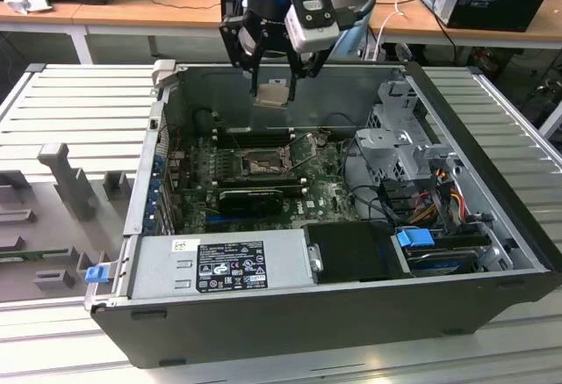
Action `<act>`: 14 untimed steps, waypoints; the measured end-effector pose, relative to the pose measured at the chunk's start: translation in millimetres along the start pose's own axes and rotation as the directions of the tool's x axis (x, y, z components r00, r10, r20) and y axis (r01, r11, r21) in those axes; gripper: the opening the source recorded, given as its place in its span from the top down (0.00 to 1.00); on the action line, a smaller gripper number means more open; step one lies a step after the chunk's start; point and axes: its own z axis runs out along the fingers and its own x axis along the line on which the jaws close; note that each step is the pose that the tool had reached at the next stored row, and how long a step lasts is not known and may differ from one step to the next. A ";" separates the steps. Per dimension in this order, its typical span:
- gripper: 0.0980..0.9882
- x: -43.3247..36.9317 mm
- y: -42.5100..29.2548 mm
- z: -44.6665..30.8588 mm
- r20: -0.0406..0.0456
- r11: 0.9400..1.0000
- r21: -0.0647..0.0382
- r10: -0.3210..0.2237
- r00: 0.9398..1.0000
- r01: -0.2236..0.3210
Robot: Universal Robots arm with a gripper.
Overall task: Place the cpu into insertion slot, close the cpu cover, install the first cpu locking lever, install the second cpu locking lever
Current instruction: 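Place the cpu into insertion slot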
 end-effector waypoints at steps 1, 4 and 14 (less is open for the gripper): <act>0.51 0.0 0.0 0.0 0.002 1.000 0.000 0.019 1.000 -0.019; 0.51 0.0 0.0 0.1 0.005 0.999 -0.001 0.053 0.999 -0.053; 0.51 0.0 -0.1 0.3 0.016 0.984 -0.005 0.180 0.983 -0.180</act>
